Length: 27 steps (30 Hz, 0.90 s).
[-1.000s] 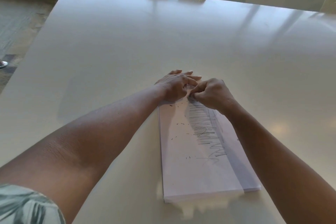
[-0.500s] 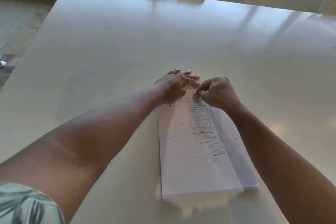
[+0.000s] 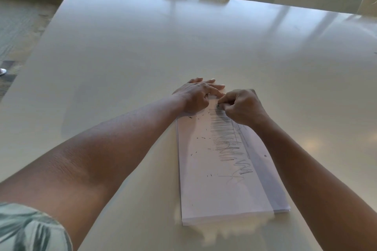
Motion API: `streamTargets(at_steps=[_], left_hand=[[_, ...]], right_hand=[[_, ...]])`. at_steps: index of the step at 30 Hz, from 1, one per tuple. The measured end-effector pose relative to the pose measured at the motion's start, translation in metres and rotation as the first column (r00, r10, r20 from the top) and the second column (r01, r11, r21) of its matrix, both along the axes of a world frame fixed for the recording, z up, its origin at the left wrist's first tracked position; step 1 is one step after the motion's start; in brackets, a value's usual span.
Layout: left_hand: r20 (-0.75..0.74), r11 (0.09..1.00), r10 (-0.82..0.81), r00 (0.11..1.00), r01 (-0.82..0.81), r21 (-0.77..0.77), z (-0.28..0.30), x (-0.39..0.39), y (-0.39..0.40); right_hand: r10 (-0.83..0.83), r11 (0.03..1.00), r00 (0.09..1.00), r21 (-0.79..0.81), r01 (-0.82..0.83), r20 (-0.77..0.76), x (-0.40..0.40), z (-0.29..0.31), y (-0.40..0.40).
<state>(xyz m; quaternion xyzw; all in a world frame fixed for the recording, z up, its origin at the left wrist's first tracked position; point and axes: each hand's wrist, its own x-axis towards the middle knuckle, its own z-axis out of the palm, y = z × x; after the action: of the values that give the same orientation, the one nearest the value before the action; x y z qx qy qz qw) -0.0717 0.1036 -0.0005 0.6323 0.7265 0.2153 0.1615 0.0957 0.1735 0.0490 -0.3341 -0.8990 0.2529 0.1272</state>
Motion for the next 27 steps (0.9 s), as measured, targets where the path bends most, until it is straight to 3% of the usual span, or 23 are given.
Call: streamTargets(at_steps=[3,8,14,18,21,27], left_hand=[[0.005,1.0,0.016,1.0,-0.016,0.005,-0.002,0.0,0.001],[0.001,1.0,0.009,1.0,-0.009,0.003,-0.002,-0.001,0.001],[0.008,1.0,0.0,1.0,0.0,0.002,0.001,0.001,0.0],[-0.004,1.0,0.005,1.0,-0.005,-0.004,0.001,0.001,0.0],[-0.005,1.0,-0.002,1.0,0.002,-0.003,0.003,0.002,-0.001],[-0.005,1.0,0.006,1.0,-0.006,-0.009,0.003,0.002,-0.002]], right_hand=[[0.031,0.995,0.999,-0.097,-0.029,0.023,0.004,0.003,0.005],[-0.042,0.999,0.999,-0.012,0.041,-0.024,-0.002,0.001,0.008],[0.143,0.987,0.989,-0.076,-0.14,0.04,0.0,0.002,0.006],[0.058,0.998,0.998,0.021,-0.058,0.009,-0.003,0.001,0.014],[0.094,0.992,0.995,0.086,-0.091,-0.035,-0.006,-0.004,0.008],[0.17,0.985,0.985,-0.029,-0.169,0.043,0.0,0.001,0.013]])
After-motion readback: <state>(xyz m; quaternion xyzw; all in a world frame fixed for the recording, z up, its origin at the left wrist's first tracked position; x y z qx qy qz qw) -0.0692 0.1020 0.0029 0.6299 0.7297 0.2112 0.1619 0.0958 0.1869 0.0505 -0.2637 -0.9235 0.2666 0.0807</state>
